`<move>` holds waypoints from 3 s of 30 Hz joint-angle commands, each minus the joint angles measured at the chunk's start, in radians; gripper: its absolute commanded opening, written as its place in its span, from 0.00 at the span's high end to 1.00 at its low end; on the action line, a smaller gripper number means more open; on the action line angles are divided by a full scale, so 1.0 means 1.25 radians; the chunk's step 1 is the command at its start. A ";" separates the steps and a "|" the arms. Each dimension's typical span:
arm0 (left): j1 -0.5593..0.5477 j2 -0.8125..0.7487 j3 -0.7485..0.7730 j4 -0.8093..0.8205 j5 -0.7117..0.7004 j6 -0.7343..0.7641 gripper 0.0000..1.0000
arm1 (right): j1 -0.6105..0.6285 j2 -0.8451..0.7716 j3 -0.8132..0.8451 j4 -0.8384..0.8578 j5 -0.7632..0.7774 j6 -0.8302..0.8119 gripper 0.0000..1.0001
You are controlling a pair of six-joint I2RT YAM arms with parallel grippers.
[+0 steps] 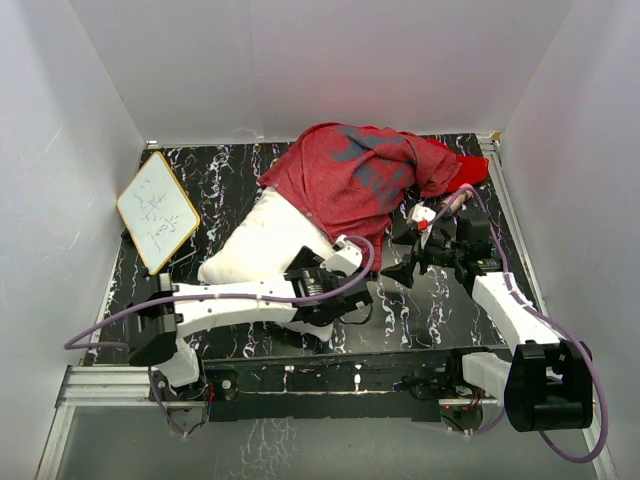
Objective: Put the pillow into the pillowcase
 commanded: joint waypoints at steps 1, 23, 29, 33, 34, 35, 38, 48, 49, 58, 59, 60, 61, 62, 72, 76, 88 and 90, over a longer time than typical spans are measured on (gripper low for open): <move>-0.002 0.039 0.008 -0.068 -0.133 -0.009 0.06 | 0.029 0.028 -0.007 0.106 0.043 0.033 0.01; 0.168 -0.355 -0.158 0.447 0.334 0.211 1.00 | 0.246 0.221 0.185 0.167 0.301 0.129 0.91; 0.289 -0.354 -0.063 0.467 0.489 0.240 1.00 | 0.247 0.189 0.528 -0.071 0.123 0.164 0.92; 0.396 -0.338 -0.009 0.521 0.661 0.200 1.00 | 0.249 0.202 0.778 -0.069 -0.049 0.283 0.92; 0.415 -0.327 0.003 0.540 0.704 0.180 1.00 | 0.250 0.212 0.828 -0.045 -0.096 0.339 0.92; 0.431 -0.315 0.009 0.561 0.748 0.155 1.00 | 0.252 0.223 0.879 -0.014 -0.152 0.391 0.92; 0.455 -0.285 -0.006 0.649 0.864 0.061 1.00 | 0.265 0.224 0.857 0.165 -0.278 0.583 0.92; 0.594 -0.418 -0.487 0.880 0.845 -0.225 1.00 | 0.284 0.297 0.593 -0.410 -0.044 0.028 0.92; 0.607 -0.427 -0.524 0.870 0.825 -0.227 1.00 | 0.289 0.312 0.585 -0.468 -0.042 -0.026 0.92; 0.646 -0.409 -0.603 0.841 0.811 -0.163 1.00 | 0.302 0.222 0.608 -0.657 -0.111 -0.224 0.43; 0.645 -0.409 -0.596 0.836 0.814 -0.156 1.00 | 0.276 0.208 0.615 -0.656 -0.118 -0.225 0.35; 0.646 -0.411 -0.588 0.830 0.815 -0.144 1.00 | 0.230 0.195 0.621 -0.654 -0.128 -0.223 0.29; 0.645 -0.412 -0.583 0.823 0.817 -0.137 1.00 | 0.187 0.185 0.624 -0.646 -0.136 -0.217 0.24; 0.645 -0.414 -0.577 0.817 0.817 -0.130 1.00 | 0.139 0.177 0.622 -0.631 -0.140 -0.203 0.21; 0.645 -0.407 -0.548 0.811 0.888 -0.091 1.00 | 0.015 0.099 0.370 -0.148 0.160 0.033 0.18; 0.645 -0.397 -0.542 0.819 0.911 -0.088 1.00 | 0.049 0.139 0.362 -0.075 0.259 0.063 0.20; 0.644 -0.390 -0.525 0.798 0.897 -0.058 1.00 | 0.148 0.199 0.465 -0.136 0.295 0.020 0.86; 0.645 -0.380 -0.510 0.792 0.893 -0.051 1.00 | 0.180 0.198 0.526 -0.230 0.192 -0.039 0.92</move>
